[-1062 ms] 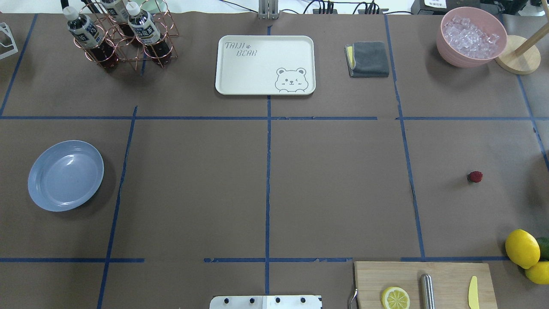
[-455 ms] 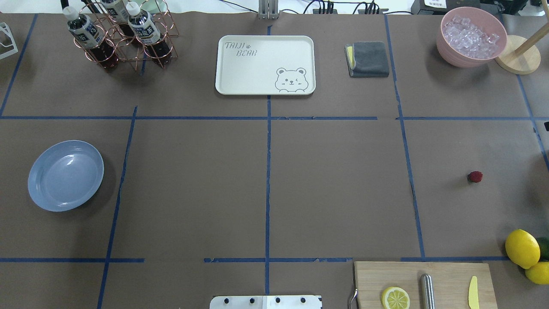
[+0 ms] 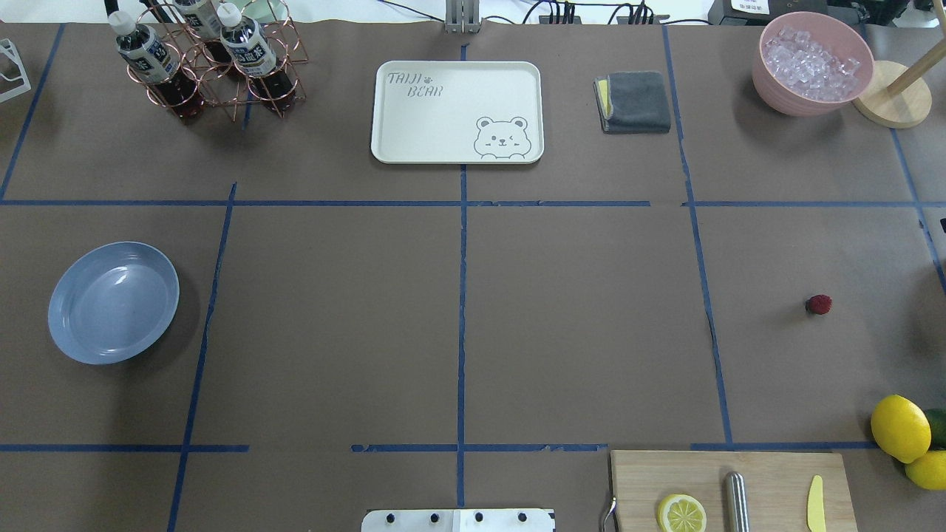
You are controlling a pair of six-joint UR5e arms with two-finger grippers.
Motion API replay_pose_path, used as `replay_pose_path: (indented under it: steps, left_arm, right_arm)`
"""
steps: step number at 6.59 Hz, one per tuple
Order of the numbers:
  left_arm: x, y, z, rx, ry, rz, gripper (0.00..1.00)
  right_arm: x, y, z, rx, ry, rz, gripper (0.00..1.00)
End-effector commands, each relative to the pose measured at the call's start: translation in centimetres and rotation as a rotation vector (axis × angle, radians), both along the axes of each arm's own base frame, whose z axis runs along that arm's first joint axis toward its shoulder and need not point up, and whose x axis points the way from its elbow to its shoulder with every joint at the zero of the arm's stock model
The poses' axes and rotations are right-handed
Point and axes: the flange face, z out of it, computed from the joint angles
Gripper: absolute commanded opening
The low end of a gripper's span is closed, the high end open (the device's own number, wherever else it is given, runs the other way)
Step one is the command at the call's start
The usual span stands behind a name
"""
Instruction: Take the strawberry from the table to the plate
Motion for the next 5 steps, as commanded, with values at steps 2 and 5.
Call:
replay_pose_path:
  steps: [2, 5]
  left_arm:
    - [8.2, 2.4, 4.6, -0.281, 0.169, -0.123, 0.7]
    - [14.8, 5.1, 6.0, -0.357, 0.236, -0.158, 0.64]
  right_arm:
    - [0.1, 0.4, 0.4, -0.011, 0.001, 0.003, 1.0]
    - [0.1, 0.4, 0.4, -0.012, -0.001, 0.006, 1.0]
